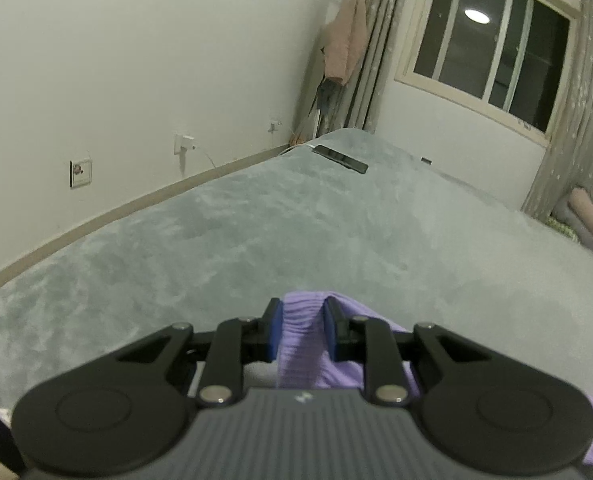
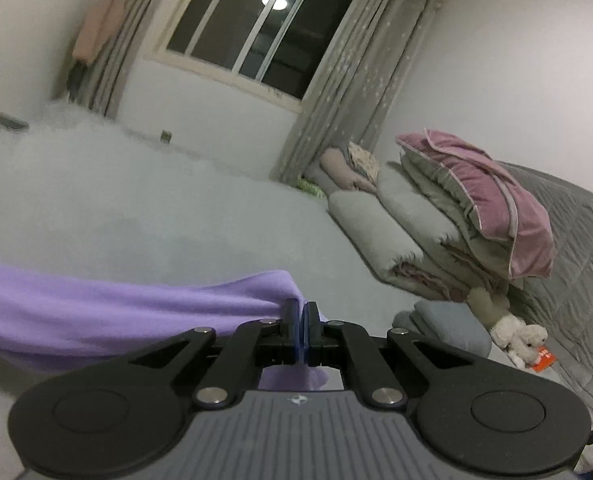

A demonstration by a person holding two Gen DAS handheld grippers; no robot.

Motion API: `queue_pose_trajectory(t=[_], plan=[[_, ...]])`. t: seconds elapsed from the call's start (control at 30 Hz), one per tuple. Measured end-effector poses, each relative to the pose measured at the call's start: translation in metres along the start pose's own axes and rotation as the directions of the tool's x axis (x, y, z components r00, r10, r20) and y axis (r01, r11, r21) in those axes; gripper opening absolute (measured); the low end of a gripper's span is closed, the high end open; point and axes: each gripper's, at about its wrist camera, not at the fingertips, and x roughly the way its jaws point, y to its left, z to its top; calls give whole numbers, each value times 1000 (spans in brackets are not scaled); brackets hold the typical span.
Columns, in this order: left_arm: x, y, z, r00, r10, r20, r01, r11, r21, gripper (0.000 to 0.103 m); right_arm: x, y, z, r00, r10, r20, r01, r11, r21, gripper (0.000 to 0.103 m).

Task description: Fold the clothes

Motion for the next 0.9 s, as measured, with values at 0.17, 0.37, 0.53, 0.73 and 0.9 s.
queue_pose_trajectory(t=[0.17,0.37,0.53,0.73,0.9], plan=[[-13,5,9,999,-13,31,14,999,-41,19,-48,-23,23,995,29,95,-38,995,96,2],[-22,3,19,997,-8,83,14,998,-64,19,-97,-42,49,985,-2,174,-22,990,137,2],[9,-17,12,998,44,42,-44,999,-12,19,-53,-21,53,999,-27,36,24,996,88,2],[62,-37,-2,994,104,-30,-102,992,68,19,72,30,13,984,-78,-159,75,997,-24,2],[81,-36,-11,988,143,-57,-137,986,93,19,137,55,-14,962,-91,-258,87,996,-28,2]])
